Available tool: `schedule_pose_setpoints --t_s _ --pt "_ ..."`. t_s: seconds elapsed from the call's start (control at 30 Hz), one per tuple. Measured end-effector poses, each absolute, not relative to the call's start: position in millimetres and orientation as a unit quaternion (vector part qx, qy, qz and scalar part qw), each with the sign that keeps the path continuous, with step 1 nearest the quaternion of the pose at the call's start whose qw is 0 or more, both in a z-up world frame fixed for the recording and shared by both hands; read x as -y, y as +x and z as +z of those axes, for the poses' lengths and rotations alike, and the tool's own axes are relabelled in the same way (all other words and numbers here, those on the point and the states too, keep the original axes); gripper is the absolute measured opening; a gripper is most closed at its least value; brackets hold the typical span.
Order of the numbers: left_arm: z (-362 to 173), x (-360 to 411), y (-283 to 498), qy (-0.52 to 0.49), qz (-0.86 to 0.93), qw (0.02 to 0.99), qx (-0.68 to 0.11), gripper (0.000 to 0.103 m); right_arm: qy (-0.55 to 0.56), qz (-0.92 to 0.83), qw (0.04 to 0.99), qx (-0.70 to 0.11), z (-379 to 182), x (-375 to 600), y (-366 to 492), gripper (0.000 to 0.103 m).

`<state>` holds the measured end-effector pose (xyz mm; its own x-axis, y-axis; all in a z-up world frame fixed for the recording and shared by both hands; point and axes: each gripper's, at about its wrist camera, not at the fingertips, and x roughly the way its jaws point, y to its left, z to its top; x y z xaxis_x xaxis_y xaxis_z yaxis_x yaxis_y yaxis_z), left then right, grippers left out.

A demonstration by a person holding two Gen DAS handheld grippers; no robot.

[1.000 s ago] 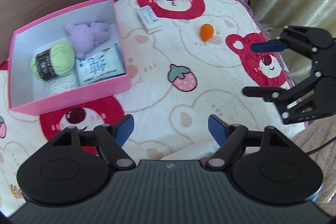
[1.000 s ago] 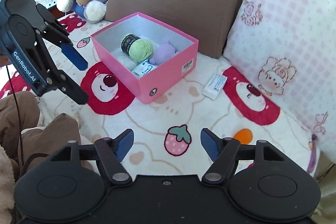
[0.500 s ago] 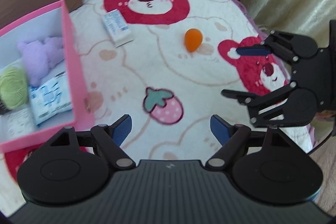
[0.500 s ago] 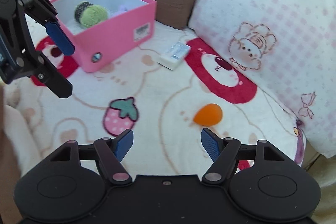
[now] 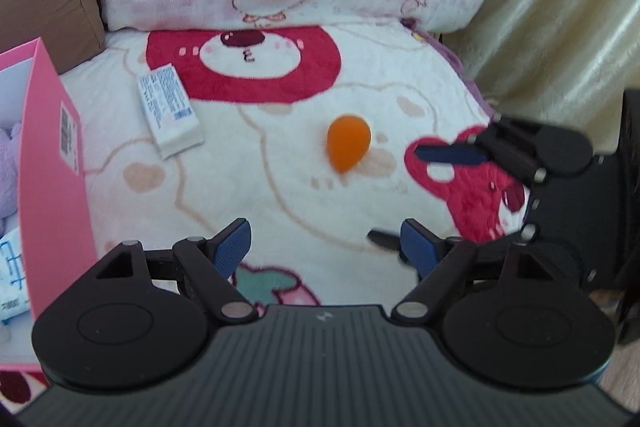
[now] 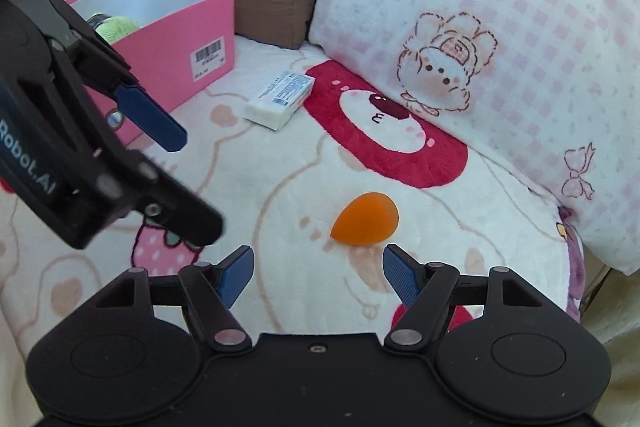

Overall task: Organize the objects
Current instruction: 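Move the left tool toward the orange makeup sponge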

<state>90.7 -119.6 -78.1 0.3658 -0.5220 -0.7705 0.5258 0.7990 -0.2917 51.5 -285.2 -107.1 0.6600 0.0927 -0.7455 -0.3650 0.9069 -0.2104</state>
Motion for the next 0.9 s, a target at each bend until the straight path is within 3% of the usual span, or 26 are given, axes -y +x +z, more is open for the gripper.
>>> schedule_pose_setpoints --t_s 0.17,0.57,0.63,0.7,0.9 --pt "-85 134 111 -0.007 -0.303 0.846 -0.440 0.081 -0.171 0.108 0.894 -0.401 -125 291 63 0.075" --pt "-116 163 144 -0.051 -0.314 0.843 -0.434 0.074 -0.052 0.082 0.908 -0.408 -141 320 87 0.075" --pt "-119 165 150 -0.064 -0.318 0.844 -0.428 0.067 -0.029 0.075 0.908 -0.412 -144 326 91 0.074" --pt "-123 169 155 -0.071 -0.323 0.841 -0.428 0.048 -0.011 0.069 0.907 -0.416 -147 331 94 0.074" --pt "-135 172 163 -0.096 -0.339 0.824 -0.443 0.034 0.017 0.059 0.911 -0.408 -154 336 100 0.075"
